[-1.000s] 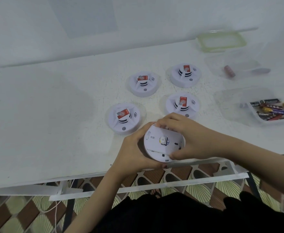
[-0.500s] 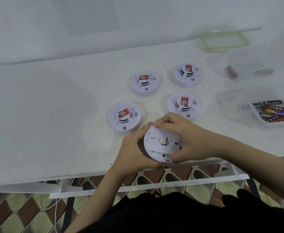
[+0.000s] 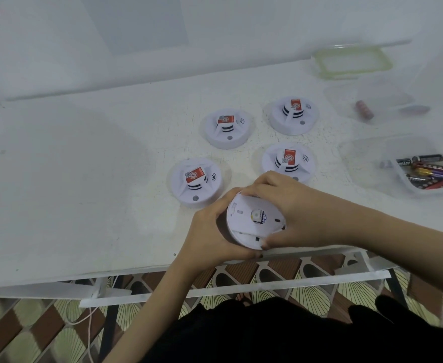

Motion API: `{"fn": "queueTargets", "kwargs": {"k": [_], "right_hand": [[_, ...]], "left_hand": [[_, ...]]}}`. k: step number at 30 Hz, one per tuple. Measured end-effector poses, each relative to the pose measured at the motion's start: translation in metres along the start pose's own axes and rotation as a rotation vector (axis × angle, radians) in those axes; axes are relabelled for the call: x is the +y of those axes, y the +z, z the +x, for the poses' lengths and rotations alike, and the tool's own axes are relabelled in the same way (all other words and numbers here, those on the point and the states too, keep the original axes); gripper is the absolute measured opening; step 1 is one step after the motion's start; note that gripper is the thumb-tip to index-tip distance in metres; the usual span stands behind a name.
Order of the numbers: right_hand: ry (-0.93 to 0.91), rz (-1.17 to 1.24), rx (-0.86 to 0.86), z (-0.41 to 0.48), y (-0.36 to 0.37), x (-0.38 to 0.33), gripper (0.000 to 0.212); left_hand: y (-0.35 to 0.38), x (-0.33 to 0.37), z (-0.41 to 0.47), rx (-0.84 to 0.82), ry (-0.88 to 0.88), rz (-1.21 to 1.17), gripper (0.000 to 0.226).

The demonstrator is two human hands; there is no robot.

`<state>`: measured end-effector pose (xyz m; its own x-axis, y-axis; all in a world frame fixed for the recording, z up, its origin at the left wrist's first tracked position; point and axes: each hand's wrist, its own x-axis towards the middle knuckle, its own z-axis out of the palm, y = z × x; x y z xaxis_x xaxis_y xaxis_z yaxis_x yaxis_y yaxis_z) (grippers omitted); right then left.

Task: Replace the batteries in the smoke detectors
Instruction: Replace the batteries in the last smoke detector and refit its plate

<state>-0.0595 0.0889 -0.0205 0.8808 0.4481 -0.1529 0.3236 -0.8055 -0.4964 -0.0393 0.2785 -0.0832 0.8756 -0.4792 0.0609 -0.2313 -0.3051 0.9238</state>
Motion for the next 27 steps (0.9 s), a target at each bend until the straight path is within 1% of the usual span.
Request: {"fn": "queueTargets", "kwargs": {"k": [4, 10, 15, 16, 18, 19, 20, 24, 27], "right_hand": [[-0.012, -0.003, 0.054, 0.003, 0.006, -0.001, 0.079], [0.026, 0.137, 0.017, 0.014, 0.006, 0.003, 0.072], [-0.011, 0.128, -0.015, 0.018, 0.003, 0.006, 0.071], [-0.054, 0.125, -0.009, 0.018, 0.004, 0.002, 0.066], [-0.254, 0.125, -0.016, 0.017, 0.016, -0.008, 0.037], [-0.327, 0.106, -0.019, 0.014, 0.026, -0.015, 0.028], [-0.337, 0.098, -0.018, 0.01, 0.035, -0.02, 0.026], [-0.304, 0.133, 0.037, 0.007, 0.044, -0.018, 0.023], [-0.273, 0.21, 0.015, 0.009, 0.036, -0.013, 0.032]], "left_hand": [[0.0, 0.0, 0.001, -0.003, 0.004, 0.01, 0.088], [-0.001, -0.002, 0.003, -0.018, 0.013, -0.017, 0.083], [0.0, -0.003, 0.002, 0.002, 0.011, -0.023, 0.08], [0.0, -0.003, 0.002, -0.003, 0.005, -0.014, 0.078], [0.0, -0.004, 0.004, -0.036, -0.014, 0.009, 0.071], [0.0, -0.004, 0.004, -0.052, -0.019, 0.026, 0.069], [0.0, -0.005, 0.005, -0.06, -0.02, 0.046, 0.068], [0.0, -0.004, 0.005, -0.051, 0.006, 0.066, 0.065], [0.0, -0.002, 0.005, -0.034, 0.018, 0.037, 0.066]]}}
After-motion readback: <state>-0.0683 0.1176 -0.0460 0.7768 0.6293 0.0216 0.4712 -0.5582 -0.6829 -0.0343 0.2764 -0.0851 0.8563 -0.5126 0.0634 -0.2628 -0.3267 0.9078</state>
